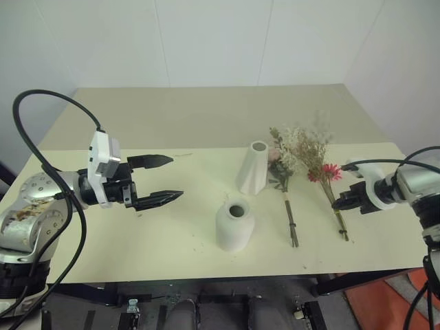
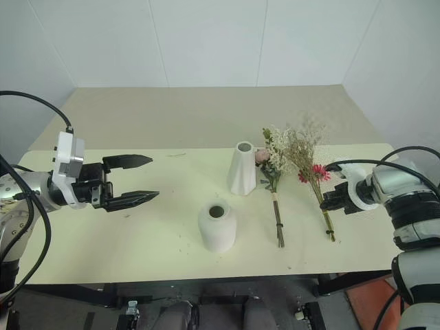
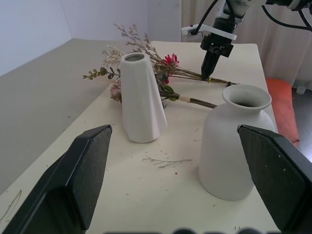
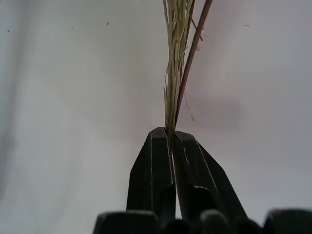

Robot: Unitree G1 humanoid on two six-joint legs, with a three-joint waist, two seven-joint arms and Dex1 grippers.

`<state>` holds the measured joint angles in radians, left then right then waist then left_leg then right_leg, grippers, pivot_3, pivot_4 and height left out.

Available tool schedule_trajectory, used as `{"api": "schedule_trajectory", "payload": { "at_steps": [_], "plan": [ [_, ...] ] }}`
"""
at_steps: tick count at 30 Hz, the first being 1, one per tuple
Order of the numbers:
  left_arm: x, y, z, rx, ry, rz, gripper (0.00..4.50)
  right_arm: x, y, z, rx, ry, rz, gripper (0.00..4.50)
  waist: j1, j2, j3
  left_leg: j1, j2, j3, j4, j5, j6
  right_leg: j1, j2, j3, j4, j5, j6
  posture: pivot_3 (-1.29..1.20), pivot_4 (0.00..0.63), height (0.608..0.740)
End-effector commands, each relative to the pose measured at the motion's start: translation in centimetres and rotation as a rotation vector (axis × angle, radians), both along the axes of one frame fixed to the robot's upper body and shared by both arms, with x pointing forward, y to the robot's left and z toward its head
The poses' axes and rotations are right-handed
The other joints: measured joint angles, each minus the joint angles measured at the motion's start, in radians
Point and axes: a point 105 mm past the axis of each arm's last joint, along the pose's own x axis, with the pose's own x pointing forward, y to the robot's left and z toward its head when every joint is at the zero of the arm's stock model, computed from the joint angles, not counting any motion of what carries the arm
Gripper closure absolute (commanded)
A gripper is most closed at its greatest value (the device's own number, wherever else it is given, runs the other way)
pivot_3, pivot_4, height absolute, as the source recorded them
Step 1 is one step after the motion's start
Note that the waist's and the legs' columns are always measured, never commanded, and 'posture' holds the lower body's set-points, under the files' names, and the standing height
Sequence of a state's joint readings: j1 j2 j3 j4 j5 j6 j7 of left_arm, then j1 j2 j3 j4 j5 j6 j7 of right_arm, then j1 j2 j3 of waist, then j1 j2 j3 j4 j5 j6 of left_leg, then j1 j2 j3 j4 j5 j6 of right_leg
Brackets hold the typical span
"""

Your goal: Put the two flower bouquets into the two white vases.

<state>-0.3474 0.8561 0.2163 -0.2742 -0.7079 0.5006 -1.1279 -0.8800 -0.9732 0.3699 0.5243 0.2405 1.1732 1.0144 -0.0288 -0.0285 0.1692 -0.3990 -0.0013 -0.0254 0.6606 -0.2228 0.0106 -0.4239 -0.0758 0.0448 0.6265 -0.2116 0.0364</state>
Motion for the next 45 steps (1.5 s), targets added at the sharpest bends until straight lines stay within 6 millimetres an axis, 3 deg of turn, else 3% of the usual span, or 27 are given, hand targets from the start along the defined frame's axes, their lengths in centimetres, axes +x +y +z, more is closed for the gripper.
{"api": "schedule_trajectory", "payload": {
  "at_steps": [1, 5, 13, 16, 23, 28, 32, 37, 41, 45],
  "plan": [
    [-0.2, -0.1, 0.8, 0.011, -0.053, -0.009, 0.00, 0.1, -0.9, 0.9, -0.018, -0.040, -0.018, 3.05, 0.000, 0.000, 0.000, 0.000, 0.000, 0.000, 0.000, 0.000, 0.000, 0.000, 0.000, 0.000, 0.000, 0.000, 0.000, 0.00, 0.150, 0.740],
    [0.0, -0.2, 0.9, 0.010, -0.056, -0.013, 0.00, 0.3, -0.9, 1.7, 0.009, -0.060, -0.039, 1.72, 0.000, 0.000, 0.000, 0.000, 0.000, 0.000, 0.000, 0.000, 0.000, 0.000, 0.000, 0.000, 0.000, 0.000, 0.000, 0.00, 0.150, 0.740],
    [0.1, -0.3, 0.9, 0.009, -0.059, -0.018, 0.00, 0.1, -0.7, 1.7, 0.045, -0.035, -0.065, 1.72, -0.001, 0.000, 0.000, 0.000, 0.000, 0.000, 0.000, 0.000, 0.000, 0.000, 0.000, 0.000, 0.000, 0.000, 0.000, 0.00, 0.150, 0.740],
    [0.2, -0.3, 0.9, 0.009, -0.062, -0.018, 0.00, 0.2, 0.1, 1.1, 0.052, -0.019, -0.045, 2.28, -0.003, 0.000, 0.000, 0.000, 0.000, 0.000, 0.000, 0.000, 0.000, 0.000, 0.000, 0.000, 0.000, 0.000, 0.000, 0.00, 0.150, 0.740],
    [0.2, -0.3, 0.9, 0.012, -0.065, -0.015, 0.00, 0.7, 0.1, 0.8, 0.045, -0.030, -0.054, 4.48, -0.010, 0.000, 0.000, 0.000, 0.000, 0.000, 0.000, 0.000, 0.000, 0.000, 0.000, 0.000, 0.001, 0.000, 0.000, 0.00, 0.150, 0.740],
    [0.2, -0.3, 0.9, 0.013, -0.065, -0.011, 0.00, 1.1, -0.3, 2.5, 0.041, -0.106, -0.065, 4.48, -0.011, 0.000, 0.000, 0.000, 0.000, 0.000, 0.000, 0.000, 0.000, 0.000, 0.000, 0.000, 0.002, 0.000, 0.000, 0.00, 0.150, 0.740],
    [0.1, -0.2, 1.0, 0.014, -0.065, -0.012, 0.00, 2.7, -0.8, 7.1, 0.128, -0.317, -0.136, 4.48, -0.012, 0.001, 0.001, 0.000, 0.000, 0.000, 0.000, 0.000, 0.000, -0.001, 0.000, 0.000, 0.002, 0.000, 0.000, 0.00, 0.150, 0.740],
    [0.4, -0.3, 1.7, -0.001, -0.070, -0.024, 0.00, 3.8, -0.2, 14.7, 0.276, -0.759, -0.110, 4.48, -0.011, 0.002, 0.001, -0.001, 0.000, -0.001, -0.001, 0.000, 0.000, -0.001, 0.000, 0.000, 0.001, 0.000, 0.000, 0.00, 0.150, 0.740],
    [1.2, -0.4, 3.0, -0.056, -0.066, -0.033, 0.00, 3.5, 2.2, 18.2, 0.376, -1.031, -0.048, 4.48, -0.013, 0.001, 0.001, 0.000, 0.000, -0.001, 0.000, 0.000, 0.000, 0.001, 0.000, 0.000, 0.002, 0.001, 0.000, 0.00, 0.150, 0.740],
    [1.8, -0.4, 4.3, -0.074, -0.047, -0.058, 0.00, 2.8, 5.8, 20.0, 0.484, -1.172, 0.046, 4.48, -0.015, 0.002, 0.001, 0.000, 0.000, -0.001, 0.000, 0.000, 0.000, -0.001, 0.001, 0.000, 0.003, 0.001, 0.001, 0.00, 0.150, 0.740]
  ]
}}
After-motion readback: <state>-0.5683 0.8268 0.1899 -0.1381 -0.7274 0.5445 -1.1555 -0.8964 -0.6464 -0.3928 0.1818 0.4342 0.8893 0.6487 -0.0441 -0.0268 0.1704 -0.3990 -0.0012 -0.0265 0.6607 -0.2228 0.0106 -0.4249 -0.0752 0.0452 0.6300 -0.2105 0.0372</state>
